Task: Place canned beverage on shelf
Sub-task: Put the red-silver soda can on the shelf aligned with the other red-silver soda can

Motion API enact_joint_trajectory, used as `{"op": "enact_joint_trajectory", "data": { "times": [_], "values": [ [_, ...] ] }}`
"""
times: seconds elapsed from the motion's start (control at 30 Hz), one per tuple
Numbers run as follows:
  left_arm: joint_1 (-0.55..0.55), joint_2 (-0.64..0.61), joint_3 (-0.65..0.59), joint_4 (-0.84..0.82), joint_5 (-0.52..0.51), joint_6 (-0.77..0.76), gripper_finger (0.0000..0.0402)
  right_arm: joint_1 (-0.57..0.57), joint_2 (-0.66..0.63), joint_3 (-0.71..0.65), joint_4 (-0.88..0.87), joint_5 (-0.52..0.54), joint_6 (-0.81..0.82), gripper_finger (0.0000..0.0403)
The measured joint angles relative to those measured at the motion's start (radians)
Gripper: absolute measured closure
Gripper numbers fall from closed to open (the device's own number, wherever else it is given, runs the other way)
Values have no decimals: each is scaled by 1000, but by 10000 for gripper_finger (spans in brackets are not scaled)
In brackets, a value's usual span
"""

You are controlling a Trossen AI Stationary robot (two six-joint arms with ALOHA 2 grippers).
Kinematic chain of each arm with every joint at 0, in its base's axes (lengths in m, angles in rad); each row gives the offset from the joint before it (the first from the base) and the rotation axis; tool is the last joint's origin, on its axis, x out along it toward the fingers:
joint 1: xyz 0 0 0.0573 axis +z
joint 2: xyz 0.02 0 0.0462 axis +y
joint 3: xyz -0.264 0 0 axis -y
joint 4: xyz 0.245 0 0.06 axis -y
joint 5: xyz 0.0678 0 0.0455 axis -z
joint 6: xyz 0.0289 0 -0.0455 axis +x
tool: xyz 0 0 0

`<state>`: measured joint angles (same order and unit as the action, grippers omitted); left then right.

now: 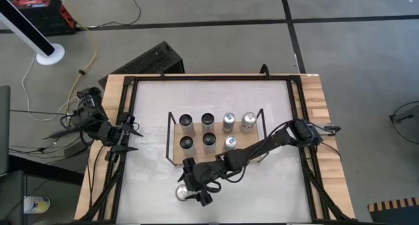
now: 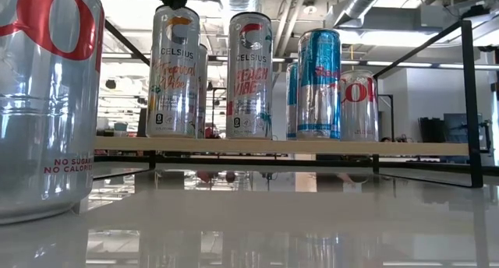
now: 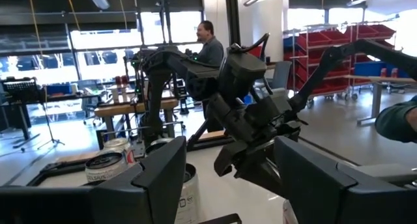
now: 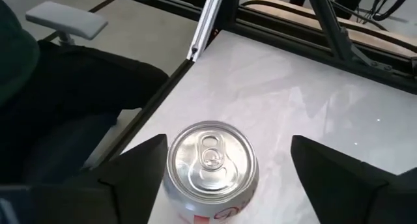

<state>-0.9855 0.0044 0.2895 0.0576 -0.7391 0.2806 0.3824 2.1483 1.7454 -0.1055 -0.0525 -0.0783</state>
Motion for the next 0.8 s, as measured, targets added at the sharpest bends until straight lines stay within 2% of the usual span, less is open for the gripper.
{"op": "enact_joint_trajectory", "data": {
  "times": [0.2,0.8],
  "values": [
    [0,0,0,0,-1,0,182,2,0,0,-1,-2,-1,33],
    [0,0,0,-47,1,-38,182,4,60,-1,34,-10,-79,32]
  ]
}}
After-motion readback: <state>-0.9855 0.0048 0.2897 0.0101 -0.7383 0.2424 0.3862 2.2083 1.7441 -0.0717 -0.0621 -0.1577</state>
